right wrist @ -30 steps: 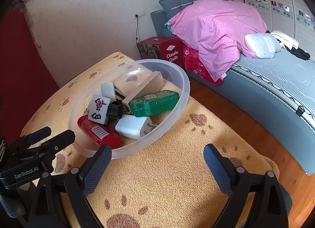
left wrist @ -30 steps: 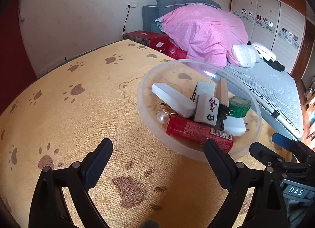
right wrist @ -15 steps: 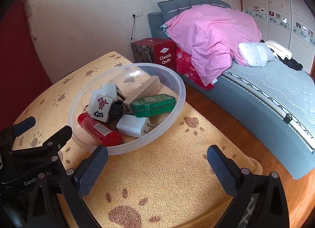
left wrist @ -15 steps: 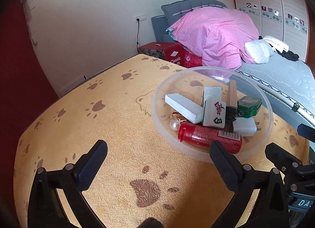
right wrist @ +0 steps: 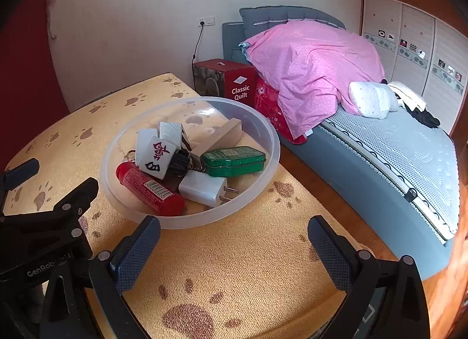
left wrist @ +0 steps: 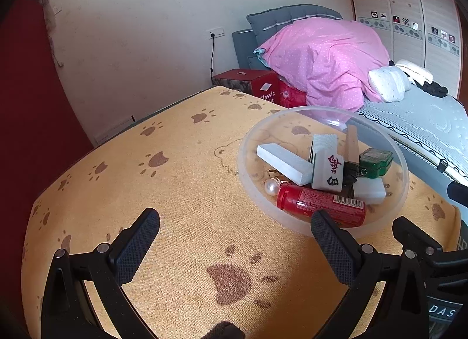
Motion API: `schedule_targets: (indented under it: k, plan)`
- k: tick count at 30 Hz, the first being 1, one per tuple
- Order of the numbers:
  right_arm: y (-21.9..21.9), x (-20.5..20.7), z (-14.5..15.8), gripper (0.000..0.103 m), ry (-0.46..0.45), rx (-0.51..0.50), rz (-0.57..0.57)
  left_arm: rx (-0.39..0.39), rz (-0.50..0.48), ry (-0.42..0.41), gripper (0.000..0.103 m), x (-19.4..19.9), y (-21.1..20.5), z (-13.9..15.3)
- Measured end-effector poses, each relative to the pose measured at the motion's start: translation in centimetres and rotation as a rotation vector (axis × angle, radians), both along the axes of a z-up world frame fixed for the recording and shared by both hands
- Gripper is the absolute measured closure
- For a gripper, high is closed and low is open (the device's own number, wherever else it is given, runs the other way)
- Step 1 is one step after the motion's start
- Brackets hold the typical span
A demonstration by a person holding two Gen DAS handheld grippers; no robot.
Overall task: Organize rigid objects
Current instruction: 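Withdraw both open grippers away from the filled bowl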
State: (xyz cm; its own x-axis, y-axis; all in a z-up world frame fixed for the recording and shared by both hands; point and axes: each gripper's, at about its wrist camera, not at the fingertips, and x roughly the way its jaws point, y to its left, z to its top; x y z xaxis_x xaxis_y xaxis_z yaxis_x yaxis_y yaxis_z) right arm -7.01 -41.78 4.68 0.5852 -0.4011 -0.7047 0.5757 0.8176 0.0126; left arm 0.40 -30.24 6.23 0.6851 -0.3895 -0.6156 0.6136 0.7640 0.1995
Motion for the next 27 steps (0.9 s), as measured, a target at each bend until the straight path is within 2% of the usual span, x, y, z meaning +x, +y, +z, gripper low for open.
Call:
schedule_targets:
  k: [10,27]
  plan:
    - [0.5,0.5,-0.6,0.000,0.051,-0.058,-0.017,0.023,0.022,-0.021,0.000,0.1,0.0,-0.2]
    - [0.4,0.7,-1.3,0.000,0.092,-0.074,-0.018,0.043,0.030,-0.013,0.000,0.5,0.0,-0.7]
